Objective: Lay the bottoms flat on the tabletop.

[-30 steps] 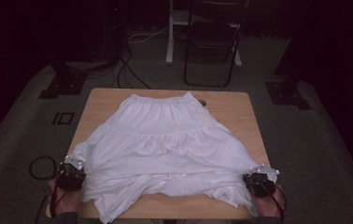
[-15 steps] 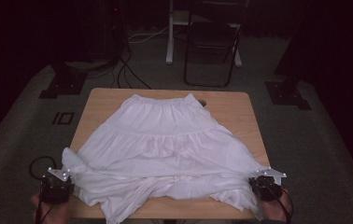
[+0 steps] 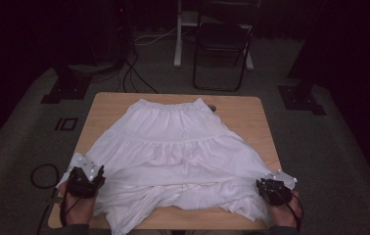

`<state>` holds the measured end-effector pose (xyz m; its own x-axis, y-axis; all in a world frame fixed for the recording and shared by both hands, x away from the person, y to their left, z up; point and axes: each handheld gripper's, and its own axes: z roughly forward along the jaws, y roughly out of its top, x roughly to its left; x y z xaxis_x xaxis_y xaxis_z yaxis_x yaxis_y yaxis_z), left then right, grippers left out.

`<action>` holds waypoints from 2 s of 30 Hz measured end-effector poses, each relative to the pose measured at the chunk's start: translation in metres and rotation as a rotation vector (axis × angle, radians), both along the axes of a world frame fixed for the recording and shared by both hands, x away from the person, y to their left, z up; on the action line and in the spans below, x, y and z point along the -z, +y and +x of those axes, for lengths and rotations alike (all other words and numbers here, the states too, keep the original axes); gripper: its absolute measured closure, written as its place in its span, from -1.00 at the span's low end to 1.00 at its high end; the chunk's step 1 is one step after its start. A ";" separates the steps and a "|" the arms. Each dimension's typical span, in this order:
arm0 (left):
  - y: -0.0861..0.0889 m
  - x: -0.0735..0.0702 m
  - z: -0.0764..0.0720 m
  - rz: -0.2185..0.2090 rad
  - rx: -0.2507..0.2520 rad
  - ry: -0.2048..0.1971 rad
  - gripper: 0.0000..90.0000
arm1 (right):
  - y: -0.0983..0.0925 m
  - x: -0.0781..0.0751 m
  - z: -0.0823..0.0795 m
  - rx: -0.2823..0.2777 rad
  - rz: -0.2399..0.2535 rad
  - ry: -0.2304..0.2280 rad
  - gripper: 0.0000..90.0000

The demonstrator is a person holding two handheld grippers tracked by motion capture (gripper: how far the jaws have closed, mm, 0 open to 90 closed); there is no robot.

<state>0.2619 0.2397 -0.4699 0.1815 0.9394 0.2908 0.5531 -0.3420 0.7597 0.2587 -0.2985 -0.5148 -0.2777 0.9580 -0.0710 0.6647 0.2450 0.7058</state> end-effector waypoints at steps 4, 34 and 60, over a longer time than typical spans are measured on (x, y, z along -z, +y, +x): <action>-0.014 0.010 0.031 -0.018 0.053 0.044 0.36 | 0.015 -0.014 0.010 -0.048 -0.003 -0.049 0.63; 0.028 0.076 0.032 -0.260 -0.004 0.157 0.28 | 0.012 0.026 0.052 -0.005 0.048 0.047 0.40; 0.011 0.058 -0.031 -0.189 0.022 0.180 0.22 | -0.002 0.012 -0.025 -0.042 0.070 0.104 0.31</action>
